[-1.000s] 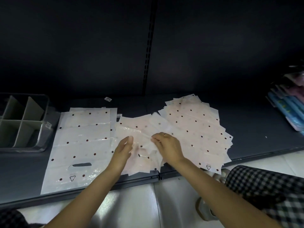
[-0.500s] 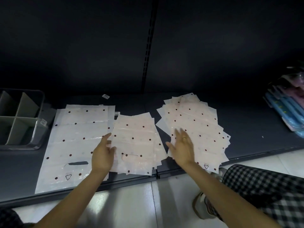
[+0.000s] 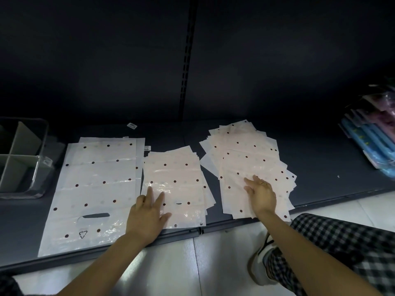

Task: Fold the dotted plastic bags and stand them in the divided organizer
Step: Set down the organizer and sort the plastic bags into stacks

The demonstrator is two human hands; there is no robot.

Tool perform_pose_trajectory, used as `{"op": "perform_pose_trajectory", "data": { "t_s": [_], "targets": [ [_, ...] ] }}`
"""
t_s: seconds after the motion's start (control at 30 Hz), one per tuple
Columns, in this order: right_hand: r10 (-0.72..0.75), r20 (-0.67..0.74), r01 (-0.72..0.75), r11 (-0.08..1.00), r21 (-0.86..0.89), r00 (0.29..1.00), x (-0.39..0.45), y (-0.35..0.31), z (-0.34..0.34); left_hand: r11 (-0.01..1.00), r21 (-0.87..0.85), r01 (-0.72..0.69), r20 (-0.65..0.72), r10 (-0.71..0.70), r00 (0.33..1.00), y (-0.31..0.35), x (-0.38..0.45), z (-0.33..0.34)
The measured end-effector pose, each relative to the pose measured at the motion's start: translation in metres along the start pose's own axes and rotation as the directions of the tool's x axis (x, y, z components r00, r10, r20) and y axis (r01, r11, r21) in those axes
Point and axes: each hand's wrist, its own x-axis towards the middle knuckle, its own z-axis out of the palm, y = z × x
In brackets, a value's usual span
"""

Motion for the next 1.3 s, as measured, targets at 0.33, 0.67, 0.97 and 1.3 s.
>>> {"op": "perform_pose_trajectory", "data": {
  "t_s": [0.33,0.67,0.97,1.3],
  "targets": [
    [0.094,-0.042,-0.075,0.94,0.333,0.995,0.01,-0.011,-0.005,0.924,-0.384,-0.004,0.075,0.035,0.997,0.001,-0.002,-0.023],
    [-0.34,-0.01,0.222,0.593,0.774,0.941,-0.05,-0.124,-0.004,0.44,-0.887,0.137,0.128,-0.052,0.99,0.029,0.0,-0.073],
    [-0.224,0.016,0.197,0.886,0.419,0.974,-0.026,-0.096,0.007,0.603,-0.761,0.238,-0.043,-0.413,0.91,-0.056,0.011,-0.082],
    [0.064,0.084,-0.062,0.998,-0.022,0.994,0.003,0.0,0.003,0.888,-0.271,0.371,-0.316,-0.447,0.837,-0.133,-0.008,-0.065]
  ]
}}
